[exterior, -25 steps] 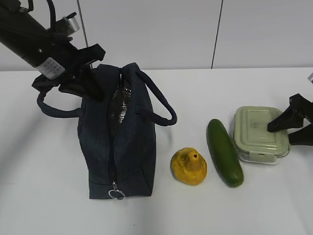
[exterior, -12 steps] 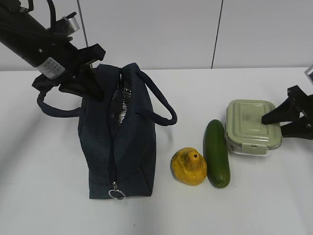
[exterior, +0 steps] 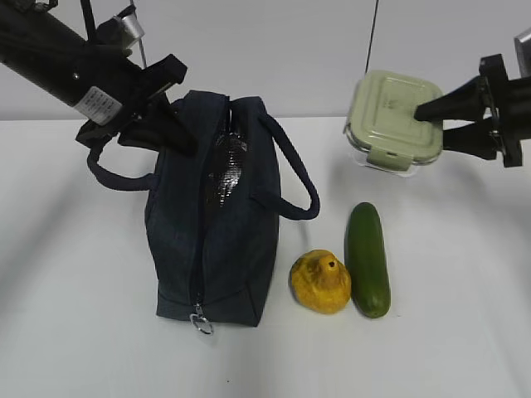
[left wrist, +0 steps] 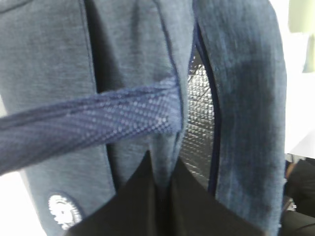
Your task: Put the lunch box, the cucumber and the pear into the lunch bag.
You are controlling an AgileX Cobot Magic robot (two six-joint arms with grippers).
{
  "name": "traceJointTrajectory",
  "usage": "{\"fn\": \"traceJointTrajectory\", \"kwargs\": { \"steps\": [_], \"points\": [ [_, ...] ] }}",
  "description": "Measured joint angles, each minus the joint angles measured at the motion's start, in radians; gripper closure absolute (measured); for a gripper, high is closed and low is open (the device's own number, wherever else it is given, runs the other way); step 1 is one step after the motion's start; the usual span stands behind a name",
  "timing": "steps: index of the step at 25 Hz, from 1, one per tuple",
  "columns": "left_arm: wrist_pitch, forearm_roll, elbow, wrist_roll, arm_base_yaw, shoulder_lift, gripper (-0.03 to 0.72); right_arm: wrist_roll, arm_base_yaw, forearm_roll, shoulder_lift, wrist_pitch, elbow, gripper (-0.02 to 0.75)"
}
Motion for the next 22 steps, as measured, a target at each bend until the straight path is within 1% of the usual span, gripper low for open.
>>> {"fn": "traceJointTrajectory", "kwargs": {
  "steps": [4, 7, 10, 16, 22],
  "points": [
    [-0.003, -0.051, 0.0, 0.042, 0.0, 0.0, 0.685, 0.007, 0.113, 0.037, -0.07, 0.016, 0.0, 0.379],
    [-0.005, -0.058, 0.0, 0.049, 0.0, 0.0, 0.685, 0.025, 0.197, 0.083, -0.101, 0.029, 0.0, 0.379],
    [-0.006, -0.058, 0.0, 0.053, 0.0, 0.0, 0.685, 0.047, 0.261, 0.123, -0.105, 0.031, 0.0, 0.379],
    [-0.008, -0.058, 0.0, 0.056, 0.0, 0.0, 0.686, 0.081, 0.337, 0.128, -0.105, 0.031, 0.0, 0.379],
    [-0.009, -0.059, 0.0, 0.056, 0.0, 0.0, 0.685, 0.107, 0.36, 0.119, -0.105, 0.029, 0.0, 0.379]
  ]
}}
